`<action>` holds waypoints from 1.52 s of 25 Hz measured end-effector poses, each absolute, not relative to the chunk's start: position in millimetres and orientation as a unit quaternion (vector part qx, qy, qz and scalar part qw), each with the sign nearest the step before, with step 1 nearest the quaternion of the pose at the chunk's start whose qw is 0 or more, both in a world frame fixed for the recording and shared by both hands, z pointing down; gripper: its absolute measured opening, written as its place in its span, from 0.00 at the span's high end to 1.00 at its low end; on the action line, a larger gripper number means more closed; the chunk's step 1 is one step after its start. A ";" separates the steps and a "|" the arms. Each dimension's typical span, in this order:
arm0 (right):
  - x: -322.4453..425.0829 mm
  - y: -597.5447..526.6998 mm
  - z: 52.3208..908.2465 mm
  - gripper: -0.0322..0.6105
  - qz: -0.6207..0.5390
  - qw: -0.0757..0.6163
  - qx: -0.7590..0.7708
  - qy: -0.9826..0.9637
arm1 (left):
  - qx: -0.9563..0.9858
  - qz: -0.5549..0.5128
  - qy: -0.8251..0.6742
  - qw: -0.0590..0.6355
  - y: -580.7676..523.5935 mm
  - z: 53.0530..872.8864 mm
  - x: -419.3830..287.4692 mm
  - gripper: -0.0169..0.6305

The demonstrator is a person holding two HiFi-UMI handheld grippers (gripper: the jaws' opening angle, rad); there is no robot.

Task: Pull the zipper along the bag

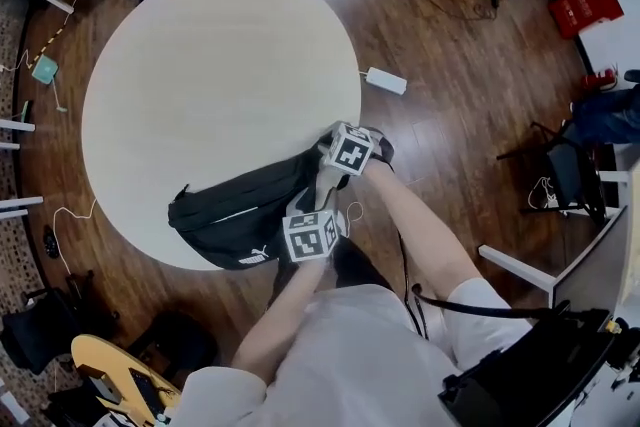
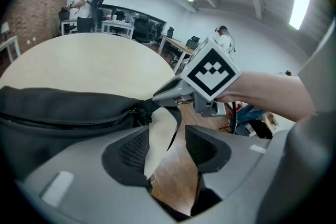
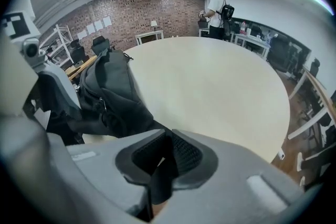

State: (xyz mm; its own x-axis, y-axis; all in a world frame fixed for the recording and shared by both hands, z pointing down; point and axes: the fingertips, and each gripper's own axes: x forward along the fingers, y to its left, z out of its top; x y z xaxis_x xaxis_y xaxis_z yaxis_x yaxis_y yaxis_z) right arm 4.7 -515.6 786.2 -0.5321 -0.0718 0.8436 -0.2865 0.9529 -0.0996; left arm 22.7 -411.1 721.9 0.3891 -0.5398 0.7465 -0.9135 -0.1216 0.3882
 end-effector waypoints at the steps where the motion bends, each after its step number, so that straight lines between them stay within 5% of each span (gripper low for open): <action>1: 5.5 -514.8 785.9 0.92 0.114 0.471 0.103 -0.869 | 0.706 0.210 -0.519 0.433 -416.4 725.8 22.6 0.61; 9: 8.0 -516.0 785.3 0.94 0.115 0.463 0.102 -0.873 | 0.589 0.129 -0.614 0.509 -443.8 756.3 -2.4 0.59; 16: 10.0 -517.1 784.4 0.94 0.111 0.459 0.107 -0.875 | 0.571 0.139 -0.622 0.517 -442.3 765.7 -11.4 0.90; 38: 18.8 -519.9 793.8 0.96 0.101 0.508 0.144 -0.843 | 0.707 0.127 -0.509 0.474 -364.0 684.2 -76.8 0.92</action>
State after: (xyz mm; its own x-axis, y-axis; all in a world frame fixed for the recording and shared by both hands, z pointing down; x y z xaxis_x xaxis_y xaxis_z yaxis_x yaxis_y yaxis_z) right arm 18.8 -519.9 793.8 -0.4419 -0.1407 0.8860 -0.3462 0.9378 -0.0237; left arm -76.8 -364.0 684.2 0.4494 -0.5993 0.6625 -0.8408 -0.0332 0.5404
